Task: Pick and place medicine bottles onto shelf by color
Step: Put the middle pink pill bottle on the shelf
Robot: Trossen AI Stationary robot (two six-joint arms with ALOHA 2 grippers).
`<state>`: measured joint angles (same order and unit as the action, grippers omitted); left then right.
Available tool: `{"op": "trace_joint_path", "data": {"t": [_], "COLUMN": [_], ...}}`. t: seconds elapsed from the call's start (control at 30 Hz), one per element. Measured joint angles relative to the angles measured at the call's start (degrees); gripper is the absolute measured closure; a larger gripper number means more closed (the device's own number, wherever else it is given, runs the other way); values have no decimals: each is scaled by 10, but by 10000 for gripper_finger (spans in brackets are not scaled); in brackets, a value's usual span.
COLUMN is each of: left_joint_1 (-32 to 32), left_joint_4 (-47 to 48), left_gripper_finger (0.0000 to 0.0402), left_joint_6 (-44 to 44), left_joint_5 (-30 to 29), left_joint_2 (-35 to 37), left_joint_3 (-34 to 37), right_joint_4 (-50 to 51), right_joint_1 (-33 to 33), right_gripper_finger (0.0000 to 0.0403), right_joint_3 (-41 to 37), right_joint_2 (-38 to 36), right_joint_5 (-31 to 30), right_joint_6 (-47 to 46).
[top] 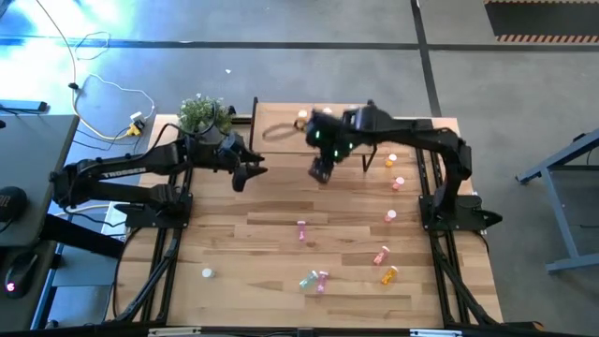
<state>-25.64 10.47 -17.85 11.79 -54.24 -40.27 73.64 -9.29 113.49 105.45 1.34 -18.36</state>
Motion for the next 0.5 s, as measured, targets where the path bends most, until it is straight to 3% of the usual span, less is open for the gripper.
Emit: {"op": "trace_joint_path", "data": {"t": [0.23, 0.5], "left_joint_1": [23, 37], "left_joint_4": [41, 48], "left_gripper_finger": [184, 184], "left_joint_6": [0, 0], "left_joint_5": [-4, -4], "left_joint_2": [3, 3], "left_joint_3": [0, 0], "right_joint_4": [38, 37], "right_joint_1": [101, 184], "right_gripper_finger": [229, 229], "right_joint_3": [-69, -205], "right_joint_2": [0, -30], "right_joint_5": [-19, -41], "right_joint_6": [-99, -242]}}
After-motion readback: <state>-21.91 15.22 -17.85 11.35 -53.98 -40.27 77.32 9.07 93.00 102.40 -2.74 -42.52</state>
